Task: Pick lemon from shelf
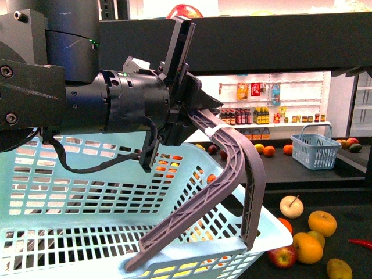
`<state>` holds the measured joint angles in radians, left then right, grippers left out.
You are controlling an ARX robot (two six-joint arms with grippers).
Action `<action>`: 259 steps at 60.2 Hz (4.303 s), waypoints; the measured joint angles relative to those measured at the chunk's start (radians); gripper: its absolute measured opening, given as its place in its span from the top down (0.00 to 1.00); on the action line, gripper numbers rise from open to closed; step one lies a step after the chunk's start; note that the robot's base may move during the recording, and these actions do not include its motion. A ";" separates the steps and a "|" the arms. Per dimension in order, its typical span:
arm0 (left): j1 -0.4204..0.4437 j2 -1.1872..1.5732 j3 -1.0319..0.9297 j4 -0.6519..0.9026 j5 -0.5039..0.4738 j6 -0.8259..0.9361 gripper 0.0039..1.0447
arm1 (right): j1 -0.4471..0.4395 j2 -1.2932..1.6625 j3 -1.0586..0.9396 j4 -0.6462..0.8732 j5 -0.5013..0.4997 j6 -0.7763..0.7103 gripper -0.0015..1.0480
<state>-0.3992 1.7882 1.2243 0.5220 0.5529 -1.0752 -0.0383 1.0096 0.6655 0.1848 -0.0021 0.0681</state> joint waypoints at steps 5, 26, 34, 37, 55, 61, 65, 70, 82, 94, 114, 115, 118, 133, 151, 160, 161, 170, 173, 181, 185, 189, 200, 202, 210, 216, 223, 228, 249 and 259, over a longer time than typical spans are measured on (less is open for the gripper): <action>0.000 0.000 0.000 0.000 0.000 0.000 0.94 | -0.016 -0.154 -0.092 -0.081 0.037 -0.005 0.07; 0.000 0.000 0.000 0.000 0.004 -0.001 0.94 | 0.033 -0.751 -0.465 -0.125 -0.001 -0.061 0.64; 0.000 0.000 0.000 0.000 0.000 0.002 0.94 | 0.035 -0.866 -0.531 -0.206 -0.001 -0.062 0.95; 0.000 0.000 0.000 0.000 0.000 0.003 0.94 | 0.035 -0.903 -0.541 -0.205 -0.002 -0.065 0.97; 0.000 0.000 0.000 0.000 0.000 0.002 0.94 | 0.035 -0.938 -0.591 -0.198 -0.001 -0.065 0.97; 0.000 0.000 0.000 0.000 0.001 -0.001 0.94 | 0.036 -0.947 -0.597 -0.196 -0.001 -0.065 0.97; 0.000 0.000 0.000 0.000 0.000 0.000 0.94 | 0.036 -0.953 -0.604 -0.193 -0.001 -0.065 0.97; 0.000 0.000 0.000 0.000 0.000 0.000 0.94 | 0.036 -0.959 -0.615 -0.193 -0.001 -0.065 0.97; 0.000 0.000 0.000 0.000 0.000 -0.001 0.94 | 0.037 -0.999 -0.650 -0.188 0.000 -0.066 0.97; 0.000 0.000 0.000 0.000 0.000 -0.001 0.94 | 0.037 -1.003 -0.650 -0.187 0.001 -0.066 0.97; 0.000 0.000 0.000 0.000 0.000 0.000 0.94 | 0.037 -1.003 -0.650 -0.187 0.002 -0.066 0.32; 0.000 0.000 0.000 0.000 0.000 0.000 0.94 | 0.037 -1.003 -0.650 -0.187 0.002 -0.066 0.29; 0.000 0.000 0.000 0.000 0.000 0.000 0.94 | 0.037 -1.003 -0.650 -0.187 0.002 -0.066 0.16; -0.005 0.000 0.001 -0.029 -0.138 -0.003 0.94 | 0.037 -1.003 -0.650 -0.187 0.001 -0.066 0.07; 0.085 0.001 0.001 0.105 -0.324 -0.107 0.94 | 0.037 -1.004 -0.650 -0.187 -0.001 -0.066 0.07; 0.185 0.002 -0.016 0.234 -0.347 -0.178 0.94 | 0.037 -1.004 -0.650 -0.187 -0.001 -0.066 0.07; 0.200 0.002 -0.020 0.252 -0.348 -0.188 0.94 | 0.037 -1.004 -0.650 -0.187 -0.001 -0.066 0.07; 0.315 0.002 -0.053 0.376 -0.342 -0.272 0.94 | 0.037 -1.005 -0.650 -0.187 -0.001 -0.066 0.07; 0.358 0.006 -0.062 0.408 -0.340 -0.296 0.94 | 0.037 -1.005 -0.650 -0.187 -0.001 -0.066 0.07; 0.475 0.016 -0.091 0.481 -0.315 -0.340 0.94 | 0.037 -1.005 -0.650 -0.187 -0.001 -0.066 0.07; 0.532 0.025 -0.110 0.530 -0.297 -0.360 0.94 | 0.037 -1.005 -0.650 -0.187 -0.001 -0.066 0.07; 0.577 0.032 -0.122 0.570 -0.289 -0.372 0.94 | 0.037 -1.005 -0.650 -0.187 -0.001 -0.066 0.07; 0.683 0.062 -0.149 0.682 -0.283 -0.422 0.94 | 0.037 -1.005 -0.650 -0.187 -0.001 -0.066 0.07; 0.695 0.069 -0.151 0.701 -0.277 -0.428 0.94 | 0.037 -1.005 -0.650 -0.187 -0.001 -0.066 0.07; 0.744 0.115 -0.157 0.775 -0.238 -0.459 0.94 | 0.037 -1.005 -0.650 -0.187 -0.002 -0.066 0.07; 0.772 0.156 -0.157 0.798 -0.216 -0.472 0.94 | 0.037 -1.005 -0.650 -0.187 -0.001 -0.066 0.07; 0.793 0.211 -0.154 0.832 -0.198 -0.487 0.94 | 0.037 -1.005 -0.650 -0.187 -0.001 -0.066 0.07; 0.805 0.243 -0.144 0.853 -0.186 -0.502 0.94 | 0.037 -1.005 -0.650 -0.187 -0.001 -0.066 0.07; 0.816 0.296 -0.144 0.866 -0.191 -0.538 0.94 | 0.037 -1.005 -0.650 -0.187 -0.001 -0.066 0.07; 0.817 0.296 -0.144 0.869 -0.196 -0.539 0.78 | 0.037 -1.005 -0.650 -0.187 -0.001 -0.066 0.07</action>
<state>0.4179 2.0842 1.0801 1.3911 0.3573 -1.6142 -0.0017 0.0048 0.0151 -0.0021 -0.0032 0.0025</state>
